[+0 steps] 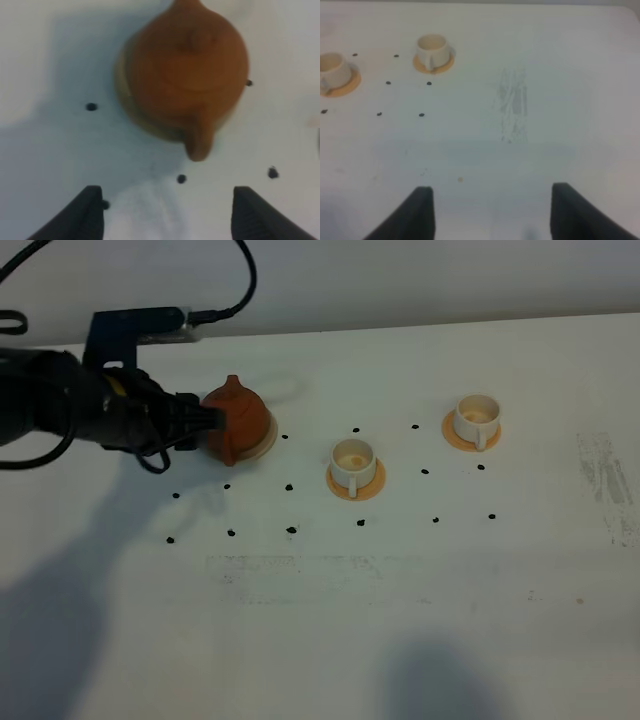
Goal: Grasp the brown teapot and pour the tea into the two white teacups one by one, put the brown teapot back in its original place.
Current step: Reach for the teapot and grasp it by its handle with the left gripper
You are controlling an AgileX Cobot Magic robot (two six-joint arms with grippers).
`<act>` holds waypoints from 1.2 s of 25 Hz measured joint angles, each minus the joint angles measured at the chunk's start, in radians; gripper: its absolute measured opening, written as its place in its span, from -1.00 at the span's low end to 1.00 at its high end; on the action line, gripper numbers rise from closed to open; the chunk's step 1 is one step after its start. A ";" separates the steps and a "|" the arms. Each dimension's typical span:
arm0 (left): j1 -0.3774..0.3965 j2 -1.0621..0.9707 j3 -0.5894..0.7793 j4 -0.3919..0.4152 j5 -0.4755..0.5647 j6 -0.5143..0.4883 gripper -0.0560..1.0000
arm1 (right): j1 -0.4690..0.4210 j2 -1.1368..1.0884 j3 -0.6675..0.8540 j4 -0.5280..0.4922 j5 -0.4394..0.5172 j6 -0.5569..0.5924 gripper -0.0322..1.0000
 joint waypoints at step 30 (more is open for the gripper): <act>-0.032 0.267 -0.423 0.006 0.506 -0.165 -0.04 | 0.000 0.000 0.000 0.000 0.000 0.000 0.06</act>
